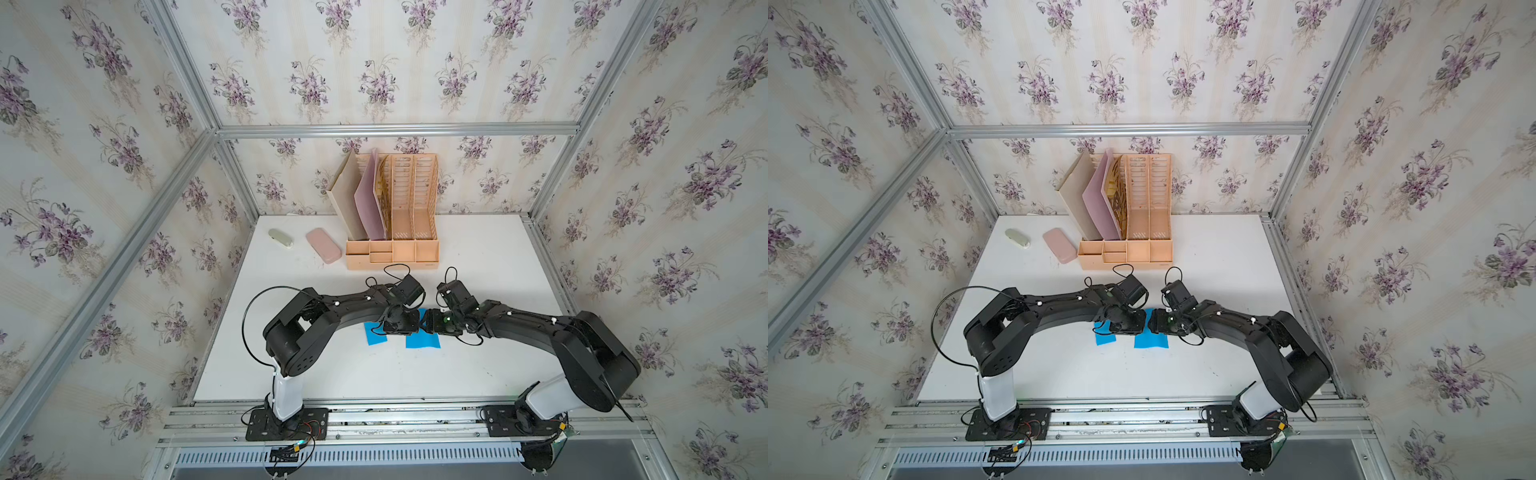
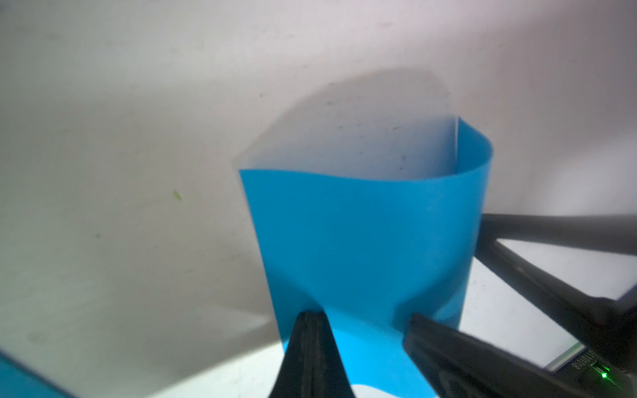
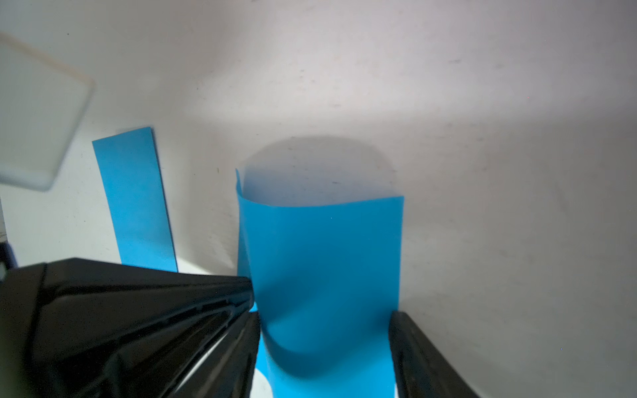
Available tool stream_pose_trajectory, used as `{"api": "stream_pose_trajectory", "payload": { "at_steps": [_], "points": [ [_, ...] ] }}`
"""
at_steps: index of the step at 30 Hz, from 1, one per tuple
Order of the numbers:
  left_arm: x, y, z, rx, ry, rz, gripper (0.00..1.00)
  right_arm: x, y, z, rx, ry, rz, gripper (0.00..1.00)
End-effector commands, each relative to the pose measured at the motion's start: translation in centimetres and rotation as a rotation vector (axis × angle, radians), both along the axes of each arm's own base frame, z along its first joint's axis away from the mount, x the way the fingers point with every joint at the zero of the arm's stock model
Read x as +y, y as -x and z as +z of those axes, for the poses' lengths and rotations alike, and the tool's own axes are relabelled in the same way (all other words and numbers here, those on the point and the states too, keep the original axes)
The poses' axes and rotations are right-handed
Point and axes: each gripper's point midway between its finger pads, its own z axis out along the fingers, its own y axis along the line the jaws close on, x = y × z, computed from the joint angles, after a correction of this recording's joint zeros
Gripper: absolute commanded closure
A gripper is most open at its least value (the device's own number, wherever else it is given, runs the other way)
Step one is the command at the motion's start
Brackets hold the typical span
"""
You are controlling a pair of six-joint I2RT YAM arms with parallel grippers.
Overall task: Fold the square paper along the opposite sides
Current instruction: Pick up the paper from the center of the board.
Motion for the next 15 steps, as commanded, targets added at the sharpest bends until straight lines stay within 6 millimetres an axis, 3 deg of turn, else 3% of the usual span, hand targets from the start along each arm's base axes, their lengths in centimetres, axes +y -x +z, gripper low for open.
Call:
{"api": "stream_pose_trajectory", "payload": {
  "at_steps": [1,6,15],
  "points": [
    [0.81,0.02,-0.66,0.000,-0.051,-0.003,1.00,-1.15,2.33,-1.74,0.108,0.058,0.006,0.35],
    [0.81,-0.14,-0.67,-0.003,-0.057,-0.003,1.00,-0.95,2.38,-1.94,0.109,0.058,0.013,0.38],
    [0.74,-0.27,-0.33,-0.017,-0.054,-0.005,1.00,-0.96,2.31,-2.24,0.107,0.059,0.010,0.57]
  ]
}}
